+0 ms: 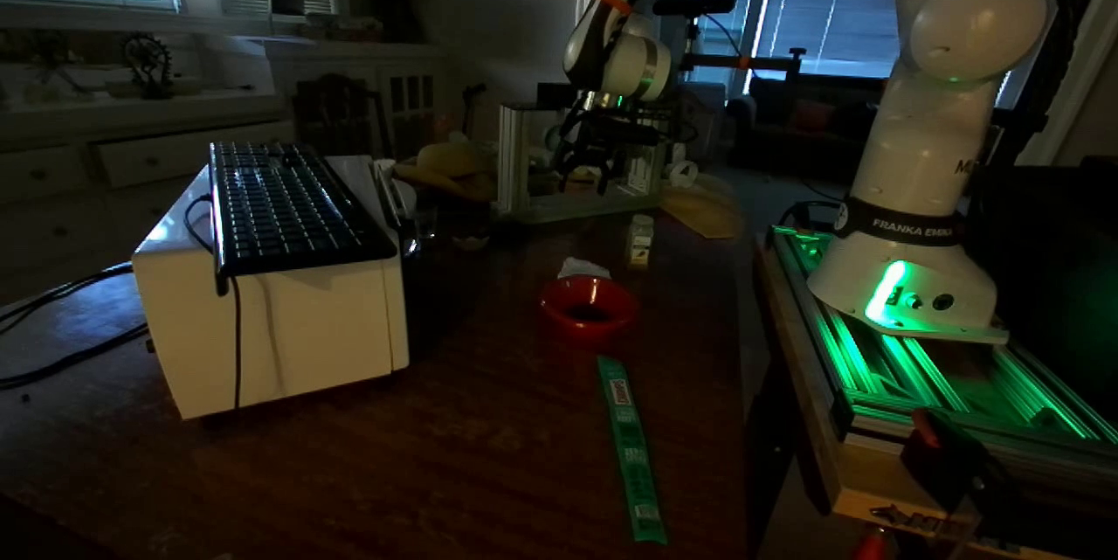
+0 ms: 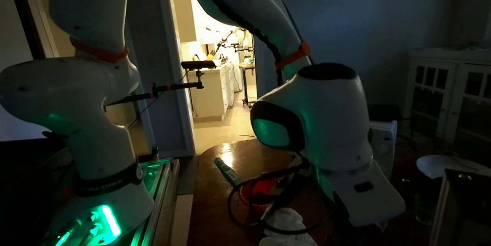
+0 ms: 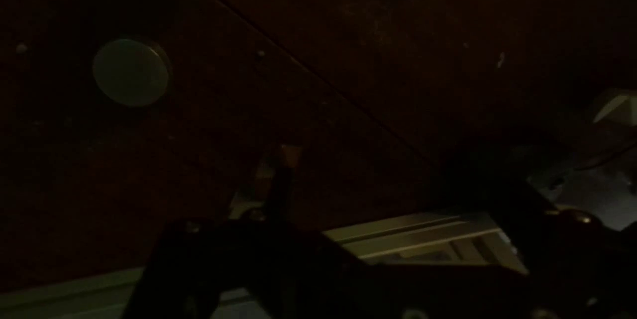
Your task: Move the brown object to the right.
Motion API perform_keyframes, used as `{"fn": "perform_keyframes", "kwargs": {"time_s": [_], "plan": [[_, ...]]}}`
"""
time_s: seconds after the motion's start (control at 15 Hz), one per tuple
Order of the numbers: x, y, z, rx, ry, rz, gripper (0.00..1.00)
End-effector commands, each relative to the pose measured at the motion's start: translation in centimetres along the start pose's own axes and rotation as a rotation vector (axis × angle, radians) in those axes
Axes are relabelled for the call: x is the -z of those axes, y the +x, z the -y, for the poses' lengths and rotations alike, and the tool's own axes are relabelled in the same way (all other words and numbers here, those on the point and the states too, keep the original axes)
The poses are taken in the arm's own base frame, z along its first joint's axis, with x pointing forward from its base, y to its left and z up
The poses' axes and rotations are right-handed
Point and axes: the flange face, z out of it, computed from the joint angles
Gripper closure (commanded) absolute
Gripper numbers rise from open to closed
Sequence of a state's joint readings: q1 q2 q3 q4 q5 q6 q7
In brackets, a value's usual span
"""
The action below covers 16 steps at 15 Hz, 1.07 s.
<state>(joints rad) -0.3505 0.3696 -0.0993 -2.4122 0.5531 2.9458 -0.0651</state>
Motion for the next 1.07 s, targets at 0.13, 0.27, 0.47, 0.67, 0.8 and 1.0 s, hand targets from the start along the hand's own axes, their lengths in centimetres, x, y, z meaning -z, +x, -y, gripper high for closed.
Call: {"fn": "perform_keyframes", "kwargs": {"time_s": [0.13,0.27,0.47,0.67,0.8,1.0], "plan": [[7.7,-2.2,4.2,0.313,0.005,-0.042,0.0],[10.5,-2.9,6.4,0.407,0.03,-0.026,0.0],[14.8,-4.4,9.4,0.501,0.079,0.028,0.0],[17.9,-6.0,11.4,0.597,0.11,0.078,0.0],[19.3,-6.8,12.3,0.652,0.115,0.088,0.0],[19.5,-6.5,13.0,0.653,0.128,0.049,0.0]]}}
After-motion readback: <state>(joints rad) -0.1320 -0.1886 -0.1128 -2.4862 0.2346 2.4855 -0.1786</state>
